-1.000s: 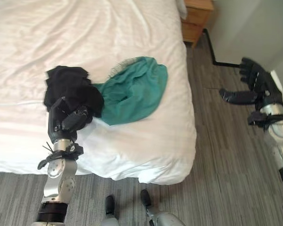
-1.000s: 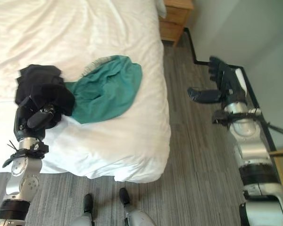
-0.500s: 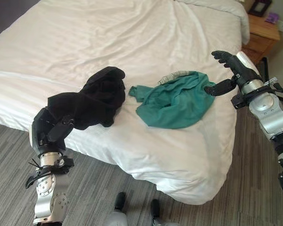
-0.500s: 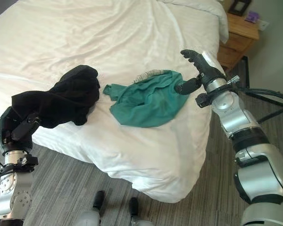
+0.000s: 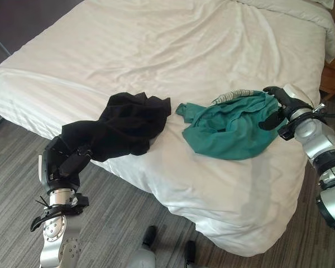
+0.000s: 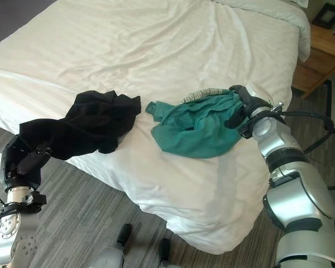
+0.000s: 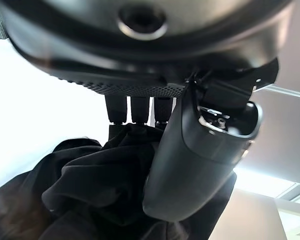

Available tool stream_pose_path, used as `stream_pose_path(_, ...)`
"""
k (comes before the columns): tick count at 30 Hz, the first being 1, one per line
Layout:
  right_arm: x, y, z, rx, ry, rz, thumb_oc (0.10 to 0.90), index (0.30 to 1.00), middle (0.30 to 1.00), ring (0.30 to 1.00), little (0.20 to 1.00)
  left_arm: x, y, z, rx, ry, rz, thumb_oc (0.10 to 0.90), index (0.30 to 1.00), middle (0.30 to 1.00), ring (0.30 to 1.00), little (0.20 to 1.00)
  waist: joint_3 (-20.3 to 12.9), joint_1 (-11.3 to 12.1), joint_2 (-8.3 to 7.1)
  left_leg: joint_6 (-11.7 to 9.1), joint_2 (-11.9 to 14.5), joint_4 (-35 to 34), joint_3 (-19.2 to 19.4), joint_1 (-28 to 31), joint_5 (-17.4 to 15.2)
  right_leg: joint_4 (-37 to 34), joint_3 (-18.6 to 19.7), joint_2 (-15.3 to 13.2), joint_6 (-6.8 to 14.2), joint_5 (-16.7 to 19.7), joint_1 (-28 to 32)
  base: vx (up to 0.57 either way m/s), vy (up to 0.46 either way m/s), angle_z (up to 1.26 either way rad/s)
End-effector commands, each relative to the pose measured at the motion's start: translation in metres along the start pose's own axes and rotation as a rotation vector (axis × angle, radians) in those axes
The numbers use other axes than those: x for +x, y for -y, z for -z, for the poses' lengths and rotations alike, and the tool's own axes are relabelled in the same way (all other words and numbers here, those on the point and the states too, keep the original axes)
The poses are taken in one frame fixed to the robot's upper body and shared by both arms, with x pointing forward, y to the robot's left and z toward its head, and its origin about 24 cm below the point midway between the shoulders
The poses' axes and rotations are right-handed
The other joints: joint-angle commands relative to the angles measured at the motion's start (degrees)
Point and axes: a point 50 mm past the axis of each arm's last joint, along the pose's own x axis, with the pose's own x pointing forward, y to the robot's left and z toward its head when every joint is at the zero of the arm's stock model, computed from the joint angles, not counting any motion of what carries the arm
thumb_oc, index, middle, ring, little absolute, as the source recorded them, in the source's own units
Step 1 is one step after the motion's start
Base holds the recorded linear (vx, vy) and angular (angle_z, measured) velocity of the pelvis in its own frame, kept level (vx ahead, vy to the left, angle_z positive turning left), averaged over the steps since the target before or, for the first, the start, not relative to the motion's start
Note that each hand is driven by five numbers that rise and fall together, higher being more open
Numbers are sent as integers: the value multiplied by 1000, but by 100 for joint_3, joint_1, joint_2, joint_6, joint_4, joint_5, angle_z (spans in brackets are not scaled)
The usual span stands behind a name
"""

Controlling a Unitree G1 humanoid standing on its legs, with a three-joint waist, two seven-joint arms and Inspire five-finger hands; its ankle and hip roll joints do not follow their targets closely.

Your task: Pick up bed clothes into laundry basket.

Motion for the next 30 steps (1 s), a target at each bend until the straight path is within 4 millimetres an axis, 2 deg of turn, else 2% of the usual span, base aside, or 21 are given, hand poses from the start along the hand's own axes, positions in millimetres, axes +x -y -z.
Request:
stream_pose_path(1,3,-13,-16,-10,59,10,800,900,900,900,900,8,37,-55,-52,303,191,400,300,300,300,300,-435,50,-80,-17,-200,13,-258,-153,-43,56,158,-141,204,-764,197,-43,-2,5)
stream_pose_path(2,2,-19,-14,-9,47,-4,800,900,900,900,900,8,37,-55,-51,300,194,400,300,300,300,300,-414,56,-45,-21,-209,13,-271,-180,-25,65,142,-150,199,-755,161,-26,-10,6)
stream_pose_path(4,-1,-45,-12,9,37,-61,800,900,900,900,900,8,39,-54,-55,298,191,400,300,300,300,300,-363,70,40,-24,-226,11,-297,-246,8,75,109,-164,196,-742,89,-13,-7,4)
stream_pose_path(5,-1,-45,-12,10,37,-62,800,900,900,900,900,8,38,-54,-54,298,191,400,300,300,300,300,-372,67,34,-24,-226,11,-301,-253,9,74,104,-164,196,-742,85,0,0,0)
stream_pose_path(6,-5,-65,-10,30,16,-102,800,900,900,900,900,7,39,-54,-64,294,185,400,300,300,300,300,-340,88,119,-30,-244,6,-317,-291,47,79,88,-175,194,-731,38,0,0,0)
stream_pose_path(7,-6,-76,-11,45,13,-123,800,900,900,900,900,7,39,-53,-64,293,174,400,300,300,300,300,-330,92,154,-32,-251,3,-337,-315,72,81,84,-174,193,-729,8,0,0,0)
stream_pose_path(12,-6,-76,-11,45,13,-124,800,900,900,900,900,6,39,-53,-63,293,174,400,300,300,300,300,-334,90,153,-32,-251,4,-339,-319,72,81,83,-174,193,-729,5,5,4,2)
stream_pose_path(13,-7,-101,-46,97,107,-182,400,300,300,300,300,7,43,-46,-76,272,162,400,300,300,300,300,-317,62,248,-34,-277,-1,-323,-319,39,82,118,-166,183,-761,53,27,20,7)
stream_pose_path(16,-6,-97,-57,93,149,-174,400,300,300,300,300,6,43,-46,-73,274,159,400,300,300,300,300,-338,53,232,-28,-277,4,-316,-277,4,67,132,-166,178,-777,119,28,15,0)
stream_pose_path(19,-4,-70,-72,86,244,-110,400,300,300,300,300,6,40,-48,-72,285,139,400,300,300,300,300,-395,-5,156,-24,-264,14,-280,-200,-73,51,152,-177,180,-806,203,11,7,0)
stream_pose_path(21,-6,-44,-85,109,337,-43,400,300,300,300,300,8,36,-51,-57,298,123,400,300,300,300,300,-423,-75,104,-16,-248,18,-255,-153,-119,54,178,-184,187,-809,223,6,3,-2)
stream_pose_path(24,-16,-13,-88,150,420,26,400,300,300,300,300,11,34,-53,-41,313,116,400,300,300,300,300,-474,-180,24,-5,-207,32,-163,-53,-196,61,232,-216,199,-811,284,7,21,-6)
stream_pose_path(26,-16,-13,-87,150,420,26,400,300,300,300,300,11,34,-53,-41,313,117,400,300,300,300,300,-471,-172,22,-5,-206,32,-160,-49,-197,60,236,-216,199,-811,287,9,13,-4)
stream_pose_path(27,-26,10,-85,196,472,71,400,300,300,300,300,12,30,-51,-34,306,96,400,300,300,300,300,-512,-261,-43,8,-180,44,-101,37,-254,59,263,-232,208,-818,350,0,0,0)
stream_pose_path(28,-33,23,-89,208,524,89,400,300,300,300,300,13,29,-51,-32,308,90,400,300,300,300,300,-547,-335,-76,10,-165,52,-68,57,-279,58,278,-234,213,-819,361,14,50,1)
stream_pose_path(29,-52,51,-89,236,609,131,400,300,300,300,300,15,26,-55,-21,324,86,400,300,300,300,300,-604,-472,-117,22,-143,69,13,123,-342,59,325,-251,235,-817,379,6,40,4)
stream_pose_path(30,-53,52,-87,238,606,131,400,300,300,300,300,15,27,-55,-21,323,90,400,300,300,300,300,-600,-448,-121,23,-143,71,16,130,-347,60,328,-251,236,-820,385,6,52,-2)
